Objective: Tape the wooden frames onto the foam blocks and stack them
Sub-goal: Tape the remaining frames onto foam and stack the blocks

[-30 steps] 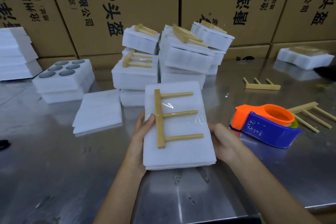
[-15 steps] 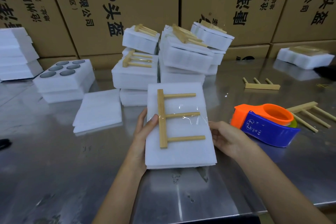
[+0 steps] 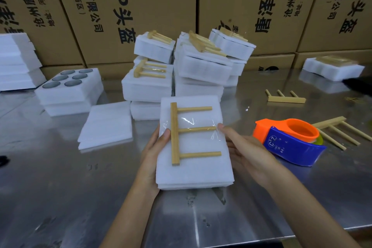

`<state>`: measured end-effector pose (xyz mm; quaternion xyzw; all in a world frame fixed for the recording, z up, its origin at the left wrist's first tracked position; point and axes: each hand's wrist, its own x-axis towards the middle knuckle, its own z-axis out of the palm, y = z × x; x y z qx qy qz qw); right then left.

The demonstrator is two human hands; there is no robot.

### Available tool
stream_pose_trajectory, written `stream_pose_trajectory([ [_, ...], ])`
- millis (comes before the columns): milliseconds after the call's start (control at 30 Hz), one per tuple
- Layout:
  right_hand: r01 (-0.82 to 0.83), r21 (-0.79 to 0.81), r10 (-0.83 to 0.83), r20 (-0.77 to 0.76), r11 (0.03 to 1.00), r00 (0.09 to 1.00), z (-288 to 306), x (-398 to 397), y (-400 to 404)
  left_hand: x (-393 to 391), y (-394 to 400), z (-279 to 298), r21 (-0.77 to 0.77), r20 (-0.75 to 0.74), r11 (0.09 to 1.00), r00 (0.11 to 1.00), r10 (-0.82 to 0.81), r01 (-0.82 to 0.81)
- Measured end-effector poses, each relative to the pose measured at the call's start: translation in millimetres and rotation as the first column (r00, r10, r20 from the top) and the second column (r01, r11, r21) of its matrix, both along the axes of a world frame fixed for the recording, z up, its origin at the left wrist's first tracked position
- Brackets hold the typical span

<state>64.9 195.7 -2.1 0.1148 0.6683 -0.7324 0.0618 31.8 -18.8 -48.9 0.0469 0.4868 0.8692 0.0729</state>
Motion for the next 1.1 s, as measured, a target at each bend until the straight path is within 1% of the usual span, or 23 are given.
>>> stream_pose_trajectory([
  [133, -0.091, 0.047, 0.093, -0.051, 0.995, 0.994, 14, 1, -5, -1, -7, 16, 0.052, 0.005, 0.999, 1.0, 0.011, -0.011],
  [233, -0.132, -0.009, 0.129, -0.143, 0.991, 0.981, 42, -10, -15, -13, -23, 53, 0.037, -0.09, 0.998, 0.995, 0.053, -0.049],
  [333, -0.11, 0.005, 0.108, -0.22, 0.994, 0.97, 82, -32, -26, -33, -39, 100, 0.007, -0.102, 1.0, 0.994, 0.028, -0.027],
  [400, -0.085, 0.058, 0.096, -0.223, 0.995, 0.97, 109, -49, -35, -47, -46, 129, -0.032, -0.142, 0.999, 0.99, 0.019, -0.024],
  [467, -0.072, 0.119, 0.098, -0.224, 0.99, 0.97, 134, -66, -48, -63, -52, 153, -0.073, -0.193, 0.996, 0.981, 0.035, -0.05],
  [533, -0.056, 0.162, 0.097, -0.26, 0.985, 0.961, 151, -83, -61, -78, -61, 170, -0.093, -0.236, 0.99, 0.969, 0.08, -0.104],
  [633, -0.076, 0.19, 0.128, -0.277, 0.979, 0.952, 157, -103, -77, -94, -84, 179, -0.086, -0.27, 0.979, 0.95, 0.157, -0.186],
  [733, -0.122, 0.19, 0.17, -0.263, 0.974, 0.95, 149, -116, -89, -101, -106, 176, -0.108, -0.263, 0.976, 0.952, 0.154, -0.188],
  [867, -0.13, 0.211, 0.185, -0.271, 0.969, 0.944, 149, -133, -102, -112, -116, 177, -0.125, -0.25, 0.966, 0.949, 0.19, -0.227],
  [933, -0.134, 0.241, 0.194, -0.247, 0.961, 0.95, 155, -142, -106, -124, -118, 184, -0.106, -0.242, 0.971, 0.953, 0.185, -0.216],
  [1000, -0.124, 0.212, 0.178, -0.261, 0.969, 0.949, 164, -150, -106, -140, -118, 196, -0.085, -0.219, 0.979, 0.962, 0.163, -0.186],
  [1100, -0.154, 0.151, 0.194, -0.3, 0.976, 0.934, 172, -155, -102, -164, -108, 212, -0.155, -0.183, 0.981, 0.979, 0.09, -0.12],
])
